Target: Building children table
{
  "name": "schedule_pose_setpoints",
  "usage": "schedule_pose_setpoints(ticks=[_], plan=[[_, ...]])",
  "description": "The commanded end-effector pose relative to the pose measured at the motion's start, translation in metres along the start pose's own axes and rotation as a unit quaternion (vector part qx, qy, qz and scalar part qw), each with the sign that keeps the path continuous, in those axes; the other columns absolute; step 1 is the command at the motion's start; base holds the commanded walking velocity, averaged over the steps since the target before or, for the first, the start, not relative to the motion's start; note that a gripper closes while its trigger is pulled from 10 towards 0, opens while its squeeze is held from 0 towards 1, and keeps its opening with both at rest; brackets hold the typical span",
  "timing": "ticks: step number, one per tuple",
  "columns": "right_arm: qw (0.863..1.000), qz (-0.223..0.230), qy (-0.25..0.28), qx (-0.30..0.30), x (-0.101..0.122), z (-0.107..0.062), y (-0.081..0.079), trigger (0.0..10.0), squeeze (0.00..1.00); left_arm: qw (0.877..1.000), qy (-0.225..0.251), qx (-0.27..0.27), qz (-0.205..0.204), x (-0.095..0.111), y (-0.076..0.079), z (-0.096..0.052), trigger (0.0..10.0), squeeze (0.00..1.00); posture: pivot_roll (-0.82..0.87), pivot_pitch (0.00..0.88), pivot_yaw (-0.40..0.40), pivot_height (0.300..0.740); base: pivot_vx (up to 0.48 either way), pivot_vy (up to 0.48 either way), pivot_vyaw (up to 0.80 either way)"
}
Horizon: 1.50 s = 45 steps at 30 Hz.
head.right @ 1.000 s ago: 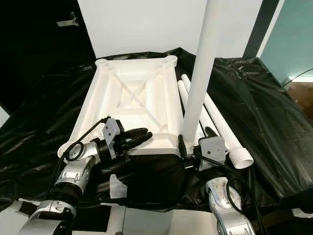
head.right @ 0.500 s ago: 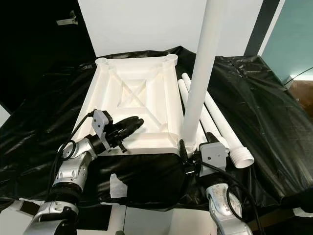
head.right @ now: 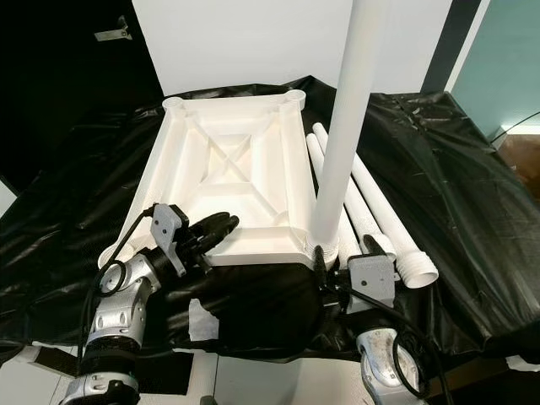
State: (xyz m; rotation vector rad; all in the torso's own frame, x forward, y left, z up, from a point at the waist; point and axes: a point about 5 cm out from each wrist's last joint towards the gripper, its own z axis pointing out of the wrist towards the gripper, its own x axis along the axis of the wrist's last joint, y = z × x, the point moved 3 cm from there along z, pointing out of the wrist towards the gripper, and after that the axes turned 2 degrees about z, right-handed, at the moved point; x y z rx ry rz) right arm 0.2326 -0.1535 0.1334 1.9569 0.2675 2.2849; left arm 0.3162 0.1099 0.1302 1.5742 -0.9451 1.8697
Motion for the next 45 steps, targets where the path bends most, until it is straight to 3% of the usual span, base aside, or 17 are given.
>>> schedule_pose_setpoints(ticks=[1, 4, 7, 9, 10, 12, 21, 24, 28, 35, 38, 45], plan=[[1.0, -0.002, 0.013, -0.02, 0.004, -0.004, 0.004, 10.0, 0.0, 0.93, -0.036, 0.366, 0.005, -0.008, -0.05, -0.029, 10.0, 0.0, -0.15, 0.051, 0.07, 0.74, 0.0, 0.0, 0.0], [1.0, 0.007, 0.006, 0.0, 0.002, -0.01, 0.002, 10.0, 0.0, 0.926, -0.048, 0.374, 0.031, -0.007, -0.045, -0.037, 10.0, 0.0, -0.15, 0.054, 0.073, 0.74, 0.0, 0.0, 0.0], [1.0, 0.007, 0.006, 0.0, 0.002, -0.01, 0.002, 10.0, 0.0, 0.926, -0.048, 0.374, 0.031, -0.007, -0.045, -0.037, 10.0, 0.0, -0.15, 0.054, 0.073, 0.74, 0.0, 0.0, 0.0], [0.999, 0.018, 0.0, 0.034, 0.001, -0.014, -0.004, 10.0, 0.0, 0.923, -0.054, 0.38, 0.037, -0.008, -0.042, -0.041, 10.0, 0.0, -0.15, 0.056, 0.074, 0.74, 0.0, 0.0, 0.0], [0.997, 0.028, -0.005, 0.078, 0.001, -0.019, -0.01, 10.0, 0.0, 0.919, -0.061, 0.387, 0.042, -0.009, -0.038, -0.047, 10.0, 0.0, -0.14, 0.064, 0.072, 0.74, 0.0, 0.0, 0.0], [0.996, 0.03, -0.006, 0.087, 0.001, -0.02, -0.011, 10.0, 0.0, 0.918, -0.063, 0.388, 0.043, -0.009, -0.038, -0.049, 10.0, 0.0, -0.14, 0.062, 0.07, 0.74, 0.0, 0.0, 0.0], [0.995, 0.03, -0.007, 0.093, 0.0, -0.022, -0.013, 10.0, 0.0, 0.911, -0.072, 0.405, 0.037, -0.011, -0.039, -0.061, 10.0, 0.0, -0.13, 0.058, 0.065, 0.74, 0.0, 0.0, 0.0], [0.996, 0.017, 0.002, 0.092, 0.003, -0.019, -0.011, 10.0, 0.0, 0.915, -0.068, 0.396, 0.032, -0.01, -0.031, -0.063, 10.0, 0.0, -0.11, 0.059, 0.057, 0.74, 0.0, 0.0, 0.0], [0.996, 0.015, 0.006, 0.086, 0.004, -0.018, -0.01, 10.0, 0.0, 0.908, -0.073, 0.412, 0.035, -0.009, -0.024, -0.065, 10.0, 0.0, -0.1, 0.057, 0.043, 0.74, 0.0, 0.0, 0.0], [0.998, 0.009, 0.003, 0.06, 0.003, -0.024, -0.008, 10.0, 0.0, 0.915, -0.068, 0.394, 0.052, -0.004, -0.016, -0.07, 10.0, 0.0, -0.09, 0.064, 0.035, 0.74, 0.0, 0.0, 0.0], [0.998, 0.005, 0.003, 0.057, 0.003, -0.024, -0.007, 10.0, 0.0, 0.912, -0.078, 0.398, 0.058, -0.006, -0.015, -0.073, 10.0, 0.0, -0.09, 0.066, 0.034, 0.74, 0.0, 0.0, 0.0], [0.998, -0.001, 0.008, 0.064, 0.005, -0.021, -0.003, 10.0, 0.0, 0.917, -0.081, 0.383, 0.075, -0.005, -0.008, -0.07, 10.0, 0.0, -0.09, 0.064, 0.029, 0.74, 0.0, 0.0, 0.0]])
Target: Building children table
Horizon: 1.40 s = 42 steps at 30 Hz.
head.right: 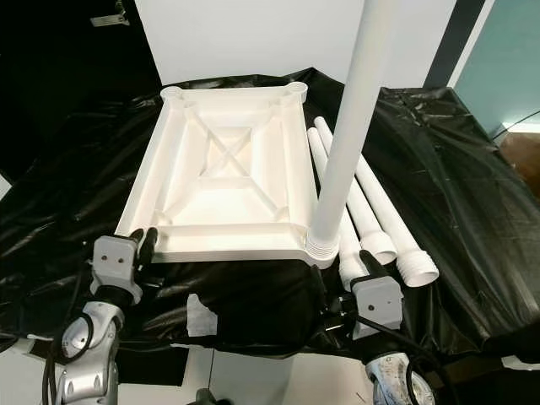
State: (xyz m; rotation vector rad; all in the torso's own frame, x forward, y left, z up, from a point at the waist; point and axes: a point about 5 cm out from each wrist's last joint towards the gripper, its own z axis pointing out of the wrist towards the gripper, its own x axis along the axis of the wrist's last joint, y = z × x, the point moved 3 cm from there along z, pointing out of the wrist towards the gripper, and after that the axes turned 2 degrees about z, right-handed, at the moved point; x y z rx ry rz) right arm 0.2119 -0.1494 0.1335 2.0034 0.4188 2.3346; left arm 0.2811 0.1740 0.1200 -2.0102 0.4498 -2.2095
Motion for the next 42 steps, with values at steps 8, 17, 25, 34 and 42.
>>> schedule_pose_setpoints(ticks=[8, 17, 25, 34, 42], plan=[[1.0, -0.017, 0.01, 0.025, 0.003, 0.005, 0.002, 10.0, 0.0, 1.0, 0.006, 0.015, -0.004, 0.003, 0.011, -0.005, 10.0, 0.56, -0.08, 0.047, 0.011, 0.74, 0.0, 0.0, 0.0], [0.999, -0.024, 0.016, 0.038, 0.004, 0.011, 0.003, 10.0, 0.0, 1.0, 0.012, -0.005, -0.007, 0.005, 0.01, -0.005, 10.0, 1.0, -0.07, 0.043, 0.003, 0.74, 0.0, 0.0, 0.0], [0.999, -0.014, 0.016, 0.026, 0.001, 0.016, 0.003, 10.0, 0.0, 1.0, 0.023, -0.005, -0.011, 0.009, 0.011, 0.0, 10.0, 1.0, -0.07, 0.038, 0.001, 0.74, 0.0, 0.0, 0.0], [1.0, 0.002, 0.01, 0.008, -0.003, 0.019, 0.0, 10.0, 0.0, 0.999, 0.031, -0.01, -0.016, 0.012, 0.015, 0.004, 10.0, 0.01, -0.08, 0.044, 0.003, 0.74, 0.0, 0.0, 0.0], [1.0, -0.006, 0.016, 0.0, -0.001, 0.023, 0.009, 10.0, 0.0, 0.987, 0.087, -0.13, -0.026, 0.033, 0.029, 0.019, 10.0, 0.0, -0.09, 0.045, 0.01, 0.74, 0.0, 0.0, 0.0]])
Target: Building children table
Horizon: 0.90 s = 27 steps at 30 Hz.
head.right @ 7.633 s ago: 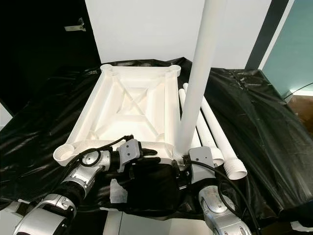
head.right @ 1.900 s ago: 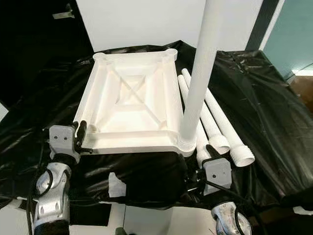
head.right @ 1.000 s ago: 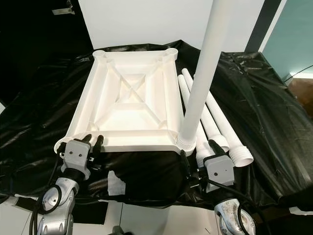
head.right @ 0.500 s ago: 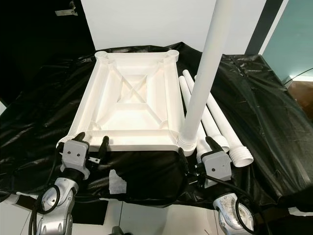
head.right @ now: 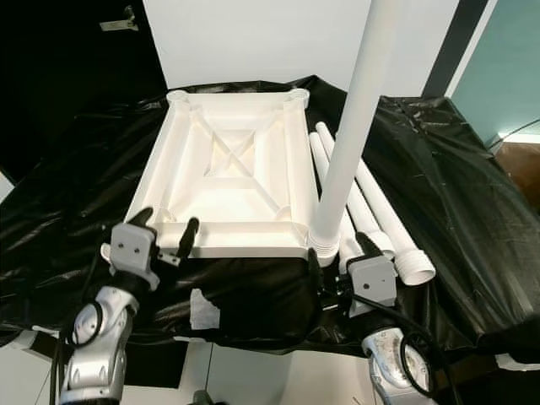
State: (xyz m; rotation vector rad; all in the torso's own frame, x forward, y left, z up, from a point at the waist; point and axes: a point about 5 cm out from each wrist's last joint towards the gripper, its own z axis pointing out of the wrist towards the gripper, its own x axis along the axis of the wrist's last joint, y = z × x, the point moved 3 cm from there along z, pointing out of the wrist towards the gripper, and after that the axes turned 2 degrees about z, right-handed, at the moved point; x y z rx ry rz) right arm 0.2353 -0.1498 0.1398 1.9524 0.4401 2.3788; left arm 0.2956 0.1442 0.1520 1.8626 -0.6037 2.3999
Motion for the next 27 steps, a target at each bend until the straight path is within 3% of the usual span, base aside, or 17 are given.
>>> schedule_pose_setpoints(ticks=[1, 8, 10, 13, 19, 23, 27], plan=[[1.0, -0.002, -0.005, -0.006, -0.003, 0.0, 0.004, 10.0, 0.0, 0.998, -0.004, -0.061, -0.008, -0.005, 0.013, 0.0, 10.0, 0.0, -0.09, 0.045, 0.01, 0.74, 0.0, 0.0, 0.0], [1.0, -0.004, 0.002, -0.012, -0.002, 0.005, 0.005, 10.0, 0.0, 0.995, -0.021, -0.095, -0.019, -0.013, 0.025, 0.001, 10.0, 0.0, -0.09, 0.04, 0.013, 0.74, 0.0, 0.0, 0.0], [1.0, -0.005, 0.004, -0.012, -0.002, 0.007, 0.006, 10.0, 0.0, 0.989, -0.038, -0.141, -0.027, -0.023, 0.038, -0.002, 10.0, 0.0, -0.08, 0.04, 0.011, 0.74, 0.0, 0.0, 0.0], [1.0, -0.007, 0.006, -0.01, -0.001, 0.01, 0.007, 10.0, 0.0, 0.984, -0.047, -0.167, -0.034, -0.03, 0.045, -0.002, 10.0, 0.0, -0.08, 0.04, 0.009, 0.74, 0.0, 0.0, 0.0], [1.0, -0.021, 0.018, 0.007, 0.002, 0.019, 0.01, 10.0, 0.0, 0.974, -0.039, -0.214, -0.064, -0.026, 0.05, 0.009, 10.0, 0.0, -0.09, 0.04, 0.013, 0.74, 0.0, 0.0, 0.0], [0.999, -0.027, 0.022, 0.018, 0.003, 0.024, 0.011, 10.0, 0.0, 0.96, -0.034, -0.271, -0.053, -0.023, 0.058, 0.007, 10.0, 0.0, -0.09, 0.037, 0.014, 0.74, 0.0, 0.0, 0.0], [0.999, -0.027, 0.025, 0.026, 0.004, 0.028, 0.01, 10.0, 0.0, 0.959, -0.03, -0.278, -0.047, -0.022, 0.059, 0.011, 10.0, 0.0, -0.08, 0.034, 0.016, 0.74, 0.0, 0.0, 0.0]])
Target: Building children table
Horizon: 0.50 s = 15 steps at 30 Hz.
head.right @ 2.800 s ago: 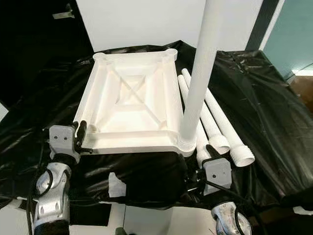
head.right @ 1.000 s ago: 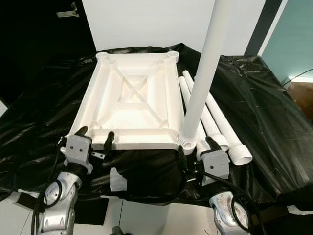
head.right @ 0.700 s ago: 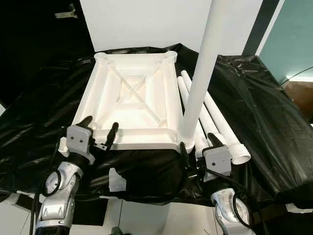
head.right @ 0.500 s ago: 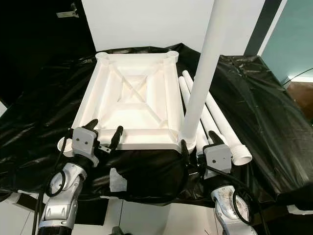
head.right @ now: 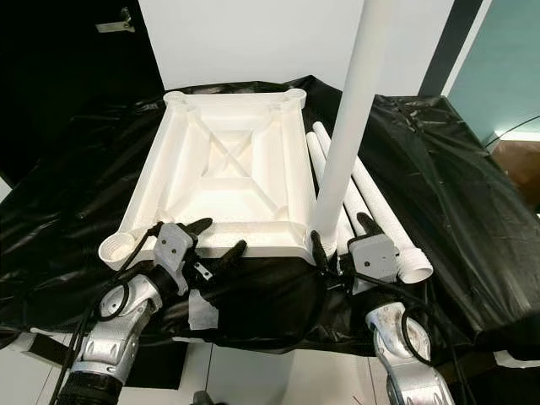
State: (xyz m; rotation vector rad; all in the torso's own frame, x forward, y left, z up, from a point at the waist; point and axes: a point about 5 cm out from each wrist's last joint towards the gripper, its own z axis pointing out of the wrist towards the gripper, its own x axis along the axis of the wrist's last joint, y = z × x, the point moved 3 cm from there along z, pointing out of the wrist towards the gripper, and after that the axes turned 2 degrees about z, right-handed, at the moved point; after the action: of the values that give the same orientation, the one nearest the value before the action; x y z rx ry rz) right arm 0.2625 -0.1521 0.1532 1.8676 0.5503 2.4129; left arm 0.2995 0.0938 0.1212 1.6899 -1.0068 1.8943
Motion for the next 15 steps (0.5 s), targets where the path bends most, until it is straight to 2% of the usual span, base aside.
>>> schedule_pose_setpoints(ticks=[1, 10, 15], plan=[[1.0, 0.003, -0.002, 0.007, -0.003, 0.001, -0.001, 10.0, 0.0, 1.0, 0.0, -0.024, -0.002, -0.001, 0.005, 0.002, 10.0, 0.0, -0.08, 0.034, 0.016, 0.74, 0.0, 0.0, 0.0], [1.0, 0.003, 0.004, 0.024, -0.002, 0.011, -0.002, 10.0, 0.0, 0.997, -0.008, -0.079, 0.009, -0.002, 0.014, 0.009, 10.0, 0.0, -0.08, 0.035, 0.022, 0.74, 0.0, 0.0, 0.0], [1.0, 0.006, 0.008, 0.029, -0.002, 0.014, -0.005, 10.0, 0.0, 0.995, -0.039, -0.082, 0.043, -0.011, 0.014, 0.014, 10.0, 0.0, -0.08, 0.037, 0.025, 0.74, 0.0, 0.0, 0.0]])
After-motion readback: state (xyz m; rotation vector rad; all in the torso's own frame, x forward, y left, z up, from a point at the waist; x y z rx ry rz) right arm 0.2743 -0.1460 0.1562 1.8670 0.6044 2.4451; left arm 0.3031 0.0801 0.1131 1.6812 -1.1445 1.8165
